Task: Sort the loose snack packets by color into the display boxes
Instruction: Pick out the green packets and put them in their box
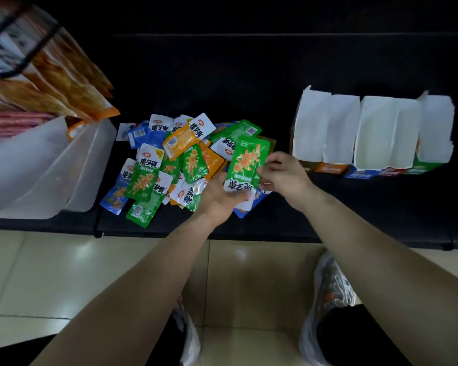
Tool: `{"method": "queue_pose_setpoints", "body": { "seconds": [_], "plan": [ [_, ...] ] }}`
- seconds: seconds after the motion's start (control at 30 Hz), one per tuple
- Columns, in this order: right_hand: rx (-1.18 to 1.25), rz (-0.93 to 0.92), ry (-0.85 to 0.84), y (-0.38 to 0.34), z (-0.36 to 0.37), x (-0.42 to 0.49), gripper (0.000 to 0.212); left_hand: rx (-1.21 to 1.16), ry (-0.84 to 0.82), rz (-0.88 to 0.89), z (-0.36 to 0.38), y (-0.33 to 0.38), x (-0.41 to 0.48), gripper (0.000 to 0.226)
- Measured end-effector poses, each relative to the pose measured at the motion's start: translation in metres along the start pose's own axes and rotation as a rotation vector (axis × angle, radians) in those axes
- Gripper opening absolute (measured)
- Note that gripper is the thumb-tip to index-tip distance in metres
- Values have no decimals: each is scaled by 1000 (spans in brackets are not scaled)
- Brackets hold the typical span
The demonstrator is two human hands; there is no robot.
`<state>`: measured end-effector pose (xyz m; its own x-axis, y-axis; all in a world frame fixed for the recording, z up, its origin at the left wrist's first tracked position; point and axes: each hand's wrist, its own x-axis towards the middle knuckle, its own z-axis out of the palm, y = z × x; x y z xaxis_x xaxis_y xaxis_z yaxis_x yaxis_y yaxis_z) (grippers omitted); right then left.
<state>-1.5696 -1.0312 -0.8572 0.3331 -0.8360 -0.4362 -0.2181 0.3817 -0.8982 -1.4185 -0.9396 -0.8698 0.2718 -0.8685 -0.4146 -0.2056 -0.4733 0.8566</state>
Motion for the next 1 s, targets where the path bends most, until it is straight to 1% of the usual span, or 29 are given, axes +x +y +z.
{"method": "queue_pose_setpoints", "body": {
  "seconds": [0.03,0.07,0.1,0.13,0.17,0.2,0.23,0.27,0.3,0.33,0.4,0.43,0.47,0.5,0.53,0.57,0.6,0.63,0.67,0.7,0.73,0.77,0.8,0.83,0.93,1.0],
  "plan": [
    [-10,-28,3,1,0,-1,40,53,16,13,-4,-2,-1,41],
    [-99,-90,20,2,-1,-1,61,145,5,22,-9,-3,-1,48],
    [-276,-172,24,1,-2,-2,81,263,-13,36,-14,-6,-1,52],
    [-511,-256,-14,0,-2,-3,94,371,-31,42,-19,-10,-1,53],
    [-777,-330,-82,-1,1,-6,94,453,-50,36,-22,-11,-3,54],
    [-1032,-369,-160,-1,6,-8,83,498,-60,30,-26,-13,-3,54],
    [-1205,-354,-233,3,11,-9,67,515,-63,22,-29,-14,-4,50],
    [-1281,-305,-267,10,16,-9,54,492,-56,16,-32,-17,-3,42],
    [-1245,-250,-267,17,21,-9,47,407,-25,3,-36,-20,-2,37],
    [-1093,-197,-245,25,25,-9,43,256,25,-30,-41,-25,0,36],
    [-638,-72,-200,38,37,-11,31,-69,72,-131,-50,-32,-2,36],
    [-457,-19,-197,41,45,-14,27,-159,44,-165,-51,-36,-5,35],
    [-357,2,-193,47,54,-15,25,-196,-2,-191,-51,-41,-8,32],
    [-318,-5,-180,52,64,-16,25,-216,-30,-202,-51,-47,-11,27],
    [-342,-23,-140,58,72,-16,26,-230,-17,-201,-53,-53,-12,23],
    [-413,-50,-80,63,79,-17,27,-215,33,-194,-59,-58,-12,21],
    [-533,-111,-23,69,84,-18,27,-146,110,-188,-69,-66,-10,20],
    [-711,-207,-7,74,87,-19,31,-51,184,-193,-82,-73,-9,19],
    [-932,-319,-67,80,89,-21,40,23,241,-207,-96,-81,-7,20],
    [-1143,-403,-183,88,92,-21,50,59,281,-225,-110,-87,-7,22],
    [-1301,-456,-300,96,95,-21,57,65,310,-238,-121,-94,-8,23],
    [-1418,-469,-376,103,94,-23,60,64,328,-243,-125,-98,-9,24],
    [-1481,-469,-401,113,92,-24,61,60,333,-247,-126,-100,-11,25],
    [-1492,-483,-381,121,88,-26,60,62,326,-250,-125,-101,-13,26],
    [-1479,-583,-198,136,73,-33,43,122,231,-265,-115,-109,-10,30],
    [-1492,-513,-111,135,61,-32,46,163,171,-277,-106,-112,-9,42]
  ]
}}
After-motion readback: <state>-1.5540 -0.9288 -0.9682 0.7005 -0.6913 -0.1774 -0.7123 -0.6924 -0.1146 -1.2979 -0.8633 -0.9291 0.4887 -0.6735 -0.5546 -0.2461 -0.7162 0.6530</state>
